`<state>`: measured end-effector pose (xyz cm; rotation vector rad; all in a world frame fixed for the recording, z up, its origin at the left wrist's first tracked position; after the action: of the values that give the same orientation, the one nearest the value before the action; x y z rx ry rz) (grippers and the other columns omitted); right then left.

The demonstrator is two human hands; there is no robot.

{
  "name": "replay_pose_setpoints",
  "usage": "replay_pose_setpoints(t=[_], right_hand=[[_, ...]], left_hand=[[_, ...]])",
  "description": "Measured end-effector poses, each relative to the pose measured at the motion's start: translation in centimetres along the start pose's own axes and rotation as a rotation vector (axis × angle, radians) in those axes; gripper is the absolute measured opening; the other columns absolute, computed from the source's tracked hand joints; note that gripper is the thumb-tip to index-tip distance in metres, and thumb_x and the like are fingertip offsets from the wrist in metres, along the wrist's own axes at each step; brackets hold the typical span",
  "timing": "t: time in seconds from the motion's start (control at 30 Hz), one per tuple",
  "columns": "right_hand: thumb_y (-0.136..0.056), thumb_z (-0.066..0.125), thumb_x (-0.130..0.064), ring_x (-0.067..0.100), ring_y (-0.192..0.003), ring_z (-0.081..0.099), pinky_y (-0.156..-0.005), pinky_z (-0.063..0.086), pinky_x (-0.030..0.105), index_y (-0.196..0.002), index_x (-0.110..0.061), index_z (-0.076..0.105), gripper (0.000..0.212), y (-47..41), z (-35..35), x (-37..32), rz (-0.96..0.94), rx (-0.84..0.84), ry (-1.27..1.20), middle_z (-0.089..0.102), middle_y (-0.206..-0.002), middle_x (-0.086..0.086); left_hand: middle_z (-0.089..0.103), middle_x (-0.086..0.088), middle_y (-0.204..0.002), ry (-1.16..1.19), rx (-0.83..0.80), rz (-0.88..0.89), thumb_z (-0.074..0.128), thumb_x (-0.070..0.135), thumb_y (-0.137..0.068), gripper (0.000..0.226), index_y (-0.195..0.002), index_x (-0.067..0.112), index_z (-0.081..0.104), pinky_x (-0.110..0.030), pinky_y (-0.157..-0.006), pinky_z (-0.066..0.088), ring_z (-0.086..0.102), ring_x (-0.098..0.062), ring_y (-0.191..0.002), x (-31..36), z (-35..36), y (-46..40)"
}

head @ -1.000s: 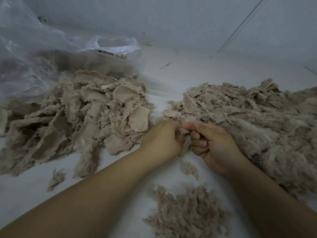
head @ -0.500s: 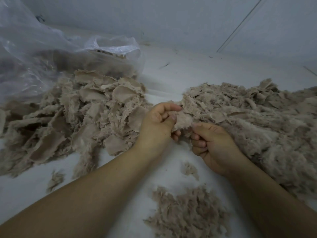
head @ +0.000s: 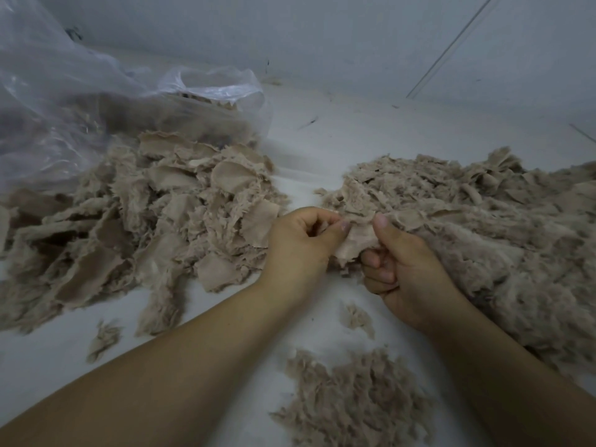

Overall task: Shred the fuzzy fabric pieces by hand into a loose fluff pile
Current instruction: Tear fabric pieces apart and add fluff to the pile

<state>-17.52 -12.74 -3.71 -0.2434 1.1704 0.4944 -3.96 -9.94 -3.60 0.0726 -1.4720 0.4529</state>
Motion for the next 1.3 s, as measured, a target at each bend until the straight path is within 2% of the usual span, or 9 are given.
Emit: replay_pose_setpoints(t=[0.07,0.2,0.33,0.47,0.57,0.77,0.87,1.07,1.3], right_hand=[[-0.081,0.059,-0.04,0.002,-0.035,0.028,-0.035,0.02,0.015,-0.057,-0.028,0.07,0.029,0.0,0.0,0.1,-0.014,0.001,0.041,0.045,-0.05,-0.006],[-0.079,0.063,-0.023,0.003,-0.035,0.026,-0.033,0.022,0.015,-0.075,-0.004,0.051,0.023,-0.3,-0.3,0.4,-0.001,0.031,0.062,0.042,-0.05,-0.002],[-0.083,0.061,-0.016,0.005,-0.034,0.026,-0.034,0.022,0.015,-0.069,-0.005,0.044,0.024,-0.2,-0.3,0.5,-0.014,0.056,0.077,0.043,-0.049,0.001],[-0.089,0.056,-0.011,0.005,-0.034,0.026,-0.034,0.02,0.015,-0.063,-0.006,0.049,0.028,-0.2,-0.5,0.5,-0.001,0.099,-0.008,0.043,-0.049,0.002],[-0.08,0.061,-0.018,0.004,-0.034,0.027,-0.034,0.019,0.015,-0.063,-0.008,0.05,0.023,-0.2,-0.5,0.3,0.001,0.089,-0.028,0.042,-0.05,0.002],[-0.087,0.056,-0.034,0.006,-0.034,0.028,-0.032,0.023,0.015,-0.063,-0.004,0.059,0.038,-0.3,-0.7,0.3,-0.005,0.093,-0.041,0.04,-0.048,0.002],[-0.086,0.058,-0.032,0.006,-0.034,0.028,-0.033,0.021,0.014,-0.062,-0.009,0.063,0.034,-0.3,-0.6,0.3,-0.016,0.087,-0.051,0.04,-0.05,0.003],[-0.079,0.064,-0.029,0.006,-0.034,0.028,-0.034,0.022,0.015,-0.067,-0.004,0.047,0.033,-0.2,-0.4,0.5,-0.039,0.051,0.069,0.039,-0.05,0.003],[-0.08,0.06,-0.031,0.005,-0.034,0.029,-0.034,0.02,0.014,-0.066,-0.007,0.066,0.029,-0.3,-0.4,0.5,-0.036,0.049,0.063,0.044,-0.049,0.001]], left_hand=[[0.06,-0.034,-0.074,0.021,-0.028,-0.023,0.07,0.012,-0.089,0.017,-0.082,-0.003,0.067,-0.036,-0.055,0.046,0.054,-0.025,-0.059,-0.1,0.2,0.0],[0.05,-0.009,-0.046,0.043,-0.017,-0.115,0.06,0.019,-0.096,0.032,-0.069,0.004,0.066,-0.019,-0.039,0.034,0.04,-0.013,-0.036,-0.3,0.1,0.0],[0.05,-0.006,-0.043,0.116,0.029,-0.163,0.052,0.027,-0.101,0.049,-0.055,0.019,0.065,-0.022,-0.04,0.035,0.041,-0.017,-0.036,-0.3,-0.3,-0.2],[0.054,-0.009,-0.045,0.137,0.052,-0.168,0.049,0.033,-0.101,0.042,-0.066,0.013,0.06,-0.021,-0.037,0.034,0.043,-0.019,-0.034,-0.2,-0.9,-0.4],[0.061,-0.011,-0.054,0.071,-0.106,-0.237,0.068,0.042,-0.089,0.031,-0.075,0.015,0.06,-0.021,-0.036,0.037,0.049,-0.02,-0.036,-0.1,-0.4,-0.2],[0.061,-0.007,-0.051,-0.152,-0.454,-0.327,0.068,0.0,-0.087,0.016,-0.076,0.009,0.061,-0.019,-0.034,0.04,0.052,-0.014,-0.034,-0.1,1.0,1.1],[0.057,-0.007,-0.049,-0.133,-0.382,-0.314,0.06,0.001,-0.085,0.005,-0.081,0.003,0.059,-0.019,-0.034,0.036,0.048,-0.017,-0.033,0.4,0.6,0.8],[0.056,-0.014,-0.058,0.009,-0.252,-0.278,0.068,0.032,-0.083,0.026,-0.089,0.006,0.063,-0.022,-0.039,0.034,0.046,-0.022,-0.038,0.7,-0.1,-0.1],[0.051,0.01,-0.043,-0.297,0.037,0.007,0.064,0.002,-0.087,0.027,-0.062,0.013,0.06,-0.015,-0.038,0.033,0.042,-0.003,-0.036,3.3,-2.9,-2.0]])
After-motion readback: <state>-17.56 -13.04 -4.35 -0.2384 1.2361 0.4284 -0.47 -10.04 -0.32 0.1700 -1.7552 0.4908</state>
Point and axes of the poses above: each hand's wrist, its own y-axis away from the middle knuckle, its own z-axis out of the palm, x = y × z, the point moved 4 cm from there along -y, towards the middle knuckle
